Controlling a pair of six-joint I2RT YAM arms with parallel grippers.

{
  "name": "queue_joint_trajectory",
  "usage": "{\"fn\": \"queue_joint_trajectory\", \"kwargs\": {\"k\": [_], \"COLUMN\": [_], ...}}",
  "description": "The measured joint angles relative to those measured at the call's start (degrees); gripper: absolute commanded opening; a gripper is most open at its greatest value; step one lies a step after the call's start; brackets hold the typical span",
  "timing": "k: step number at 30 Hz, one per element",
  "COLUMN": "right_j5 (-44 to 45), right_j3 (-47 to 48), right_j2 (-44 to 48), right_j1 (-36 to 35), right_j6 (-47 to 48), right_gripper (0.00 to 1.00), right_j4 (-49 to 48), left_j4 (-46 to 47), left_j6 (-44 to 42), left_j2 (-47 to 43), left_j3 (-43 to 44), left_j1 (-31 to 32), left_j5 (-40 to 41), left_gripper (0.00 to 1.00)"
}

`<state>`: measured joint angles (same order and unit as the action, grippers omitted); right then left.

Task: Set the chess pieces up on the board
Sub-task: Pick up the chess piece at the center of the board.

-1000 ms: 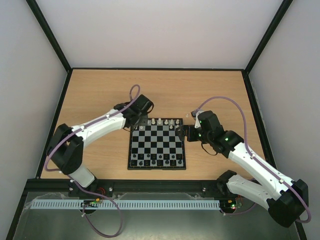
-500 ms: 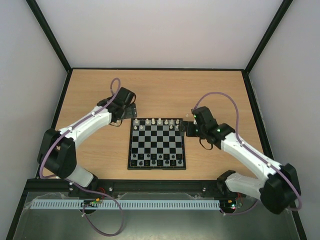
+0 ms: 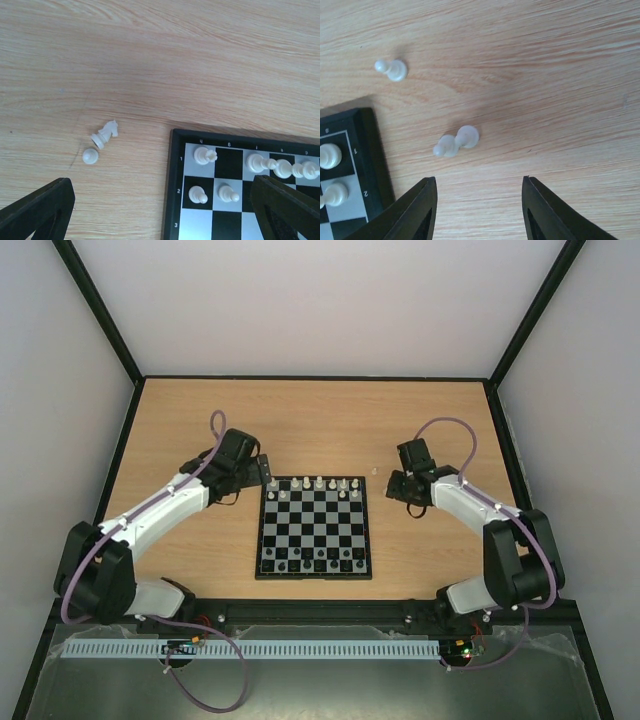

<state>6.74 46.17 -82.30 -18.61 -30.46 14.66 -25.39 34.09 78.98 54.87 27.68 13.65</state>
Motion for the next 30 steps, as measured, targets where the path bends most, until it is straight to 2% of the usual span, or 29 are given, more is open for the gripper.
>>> {"fn": "queue_joint_trajectory", "kwargs": {"k": [4,7,16,19,24,30], "right_j5": [0.15,0.17,-0.63,-1.18,-1.97,-2.25], "right_j3": [0.98,2.75,4.68,4.68,4.68,4.68], "right_j2": [-1.46,-3.30,-7.30,-7.85,-8.85,-10.14], "right_j1": [1.31,1.75,1.79,1.79,1.79,1.79], "right_j6": [0.02,0.24,0.59,0.66,0.76,1.01], "right_gripper": [0.48,0.39,0.37,0.31,0.29,0.20], "right_j4": [-0.39,-0.68,-1.29,-1.33,-1.51,-1.81], "left_j4": [2.03,3.21,5.79,6.38,7.08,7.72], "left_j6": [0.17,0.20,0.55,0.61,0.61,0.59], "left_j2": [-1.53,-2.38,-6.38,-6.58,-6.58,-6.56], "left_j3": [-2.71,-3.80,-6.71,-7.17,-7.82,-8.07], "left_j1": [0.00,0.00,0.00,0.00,0.00,-0.02], "left_j5": [-1.88,-2.56,-4.31,-4.85,-5.25,-5.53], "left_gripper": [1.00,0.99,0.99,1.00,1.00,0.99]}}
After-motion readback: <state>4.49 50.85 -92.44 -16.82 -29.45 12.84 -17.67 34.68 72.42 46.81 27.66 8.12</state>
